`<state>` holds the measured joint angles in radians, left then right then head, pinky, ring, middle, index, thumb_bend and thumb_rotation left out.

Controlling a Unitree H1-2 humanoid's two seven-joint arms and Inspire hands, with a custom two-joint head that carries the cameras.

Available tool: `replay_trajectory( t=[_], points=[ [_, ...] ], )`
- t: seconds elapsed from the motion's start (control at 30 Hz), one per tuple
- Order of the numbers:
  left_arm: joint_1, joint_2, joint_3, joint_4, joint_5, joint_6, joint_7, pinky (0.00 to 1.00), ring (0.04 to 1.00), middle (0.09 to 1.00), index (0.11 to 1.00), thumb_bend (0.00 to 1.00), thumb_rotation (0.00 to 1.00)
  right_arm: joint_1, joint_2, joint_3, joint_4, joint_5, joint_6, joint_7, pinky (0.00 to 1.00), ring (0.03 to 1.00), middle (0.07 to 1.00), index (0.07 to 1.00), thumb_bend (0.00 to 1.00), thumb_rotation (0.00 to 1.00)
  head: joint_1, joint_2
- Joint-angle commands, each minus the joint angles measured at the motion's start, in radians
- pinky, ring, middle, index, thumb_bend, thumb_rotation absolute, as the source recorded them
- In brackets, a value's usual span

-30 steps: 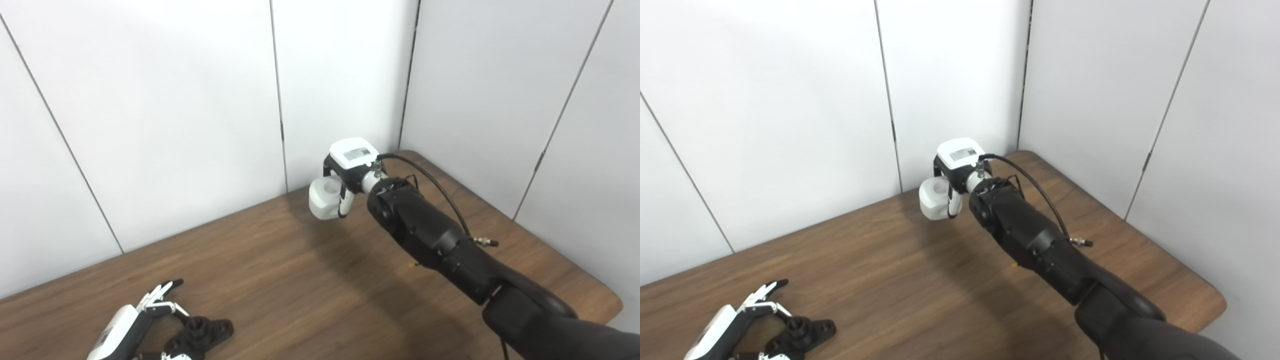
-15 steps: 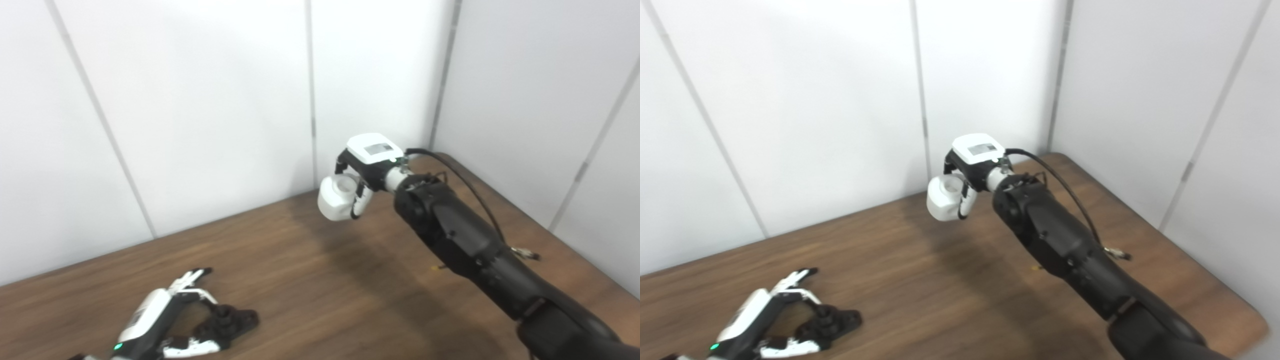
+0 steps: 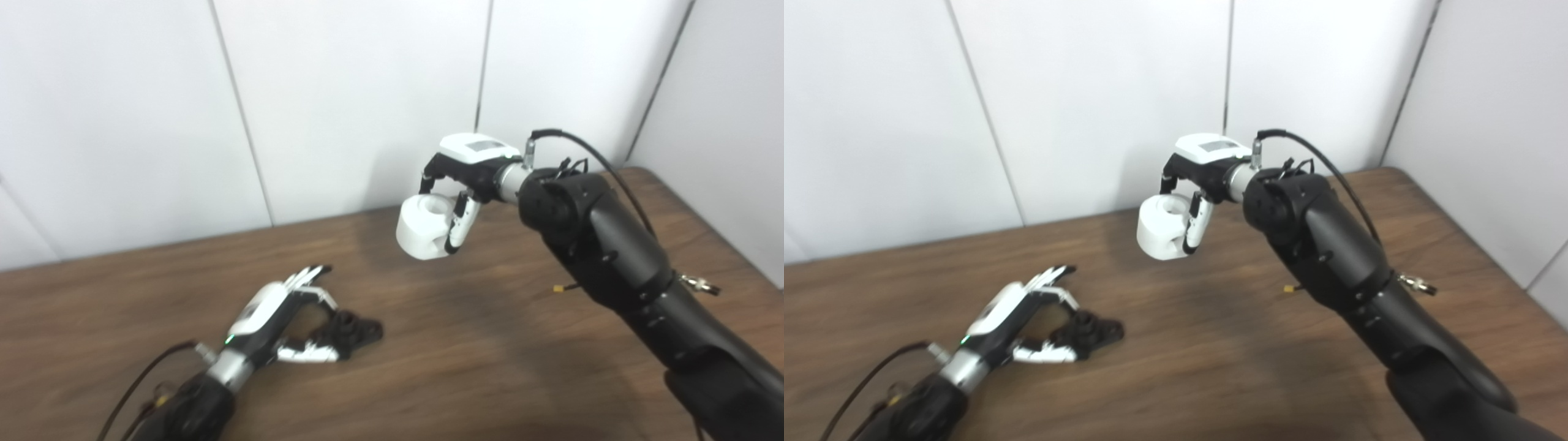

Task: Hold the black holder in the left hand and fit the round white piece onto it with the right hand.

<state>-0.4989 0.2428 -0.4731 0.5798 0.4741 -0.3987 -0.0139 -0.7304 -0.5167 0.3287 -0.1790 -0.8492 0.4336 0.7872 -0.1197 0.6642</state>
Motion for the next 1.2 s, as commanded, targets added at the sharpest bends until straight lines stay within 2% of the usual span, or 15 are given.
replay_trajectory(
  t=[0.0,0.3,0.7,0.87,1.17],
  points=[
    [0.094,-0.053,-0.051,0.061,0.047,0.065,-0.047,1.00,1.000,0.962,0.483,0.52,0.06,-0.073,0.002,0.002,-0.047,-0.007,0.010,0.019,0.79,0.846,0.763,0.484,0.52,0.13,0.025,0.010],
    [0.083,-0.083,-0.059,0.064,0.057,0.082,-0.045,1.00,1.000,0.962,0.482,0.52,0.06,-0.079,0.043,0.046,-0.063,0.012,-0.030,0.058,0.77,0.838,0.762,0.484,0.52,0.14,0.090,0.034],
    [0.081,-0.109,-0.062,0.061,0.076,0.095,-0.032,1.00,1.000,0.956,0.481,0.52,0.06,-0.083,0.100,0.104,-0.021,0.003,-0.081,0.049,0.68,0.800,0.758,0.484,0.52,0.14,0.114,0.046],
    [0.085,-0.112,-0.062,0.048,0.076,0.104,-0.036,1.00,1.000,0.950,0.481,0.52,0.06,-0.080,0.128,0.113,-0.005,0.001,-0.072,0.051,0.70,0.804,0.752,0.482,0.52,0.14,0.118,0.051],
    [0.084,-0.118,-0.066,0.045,0.082,0.107,-0.031,1.00,1.000,0.949,0.481,0.52,0.06,-0.077,0.146,0.128,0.000,-0.011,-0.071,0.060,0.70,0.805,0.756,0.483,0.52,0.14,0.130,0.058]
  ],
)
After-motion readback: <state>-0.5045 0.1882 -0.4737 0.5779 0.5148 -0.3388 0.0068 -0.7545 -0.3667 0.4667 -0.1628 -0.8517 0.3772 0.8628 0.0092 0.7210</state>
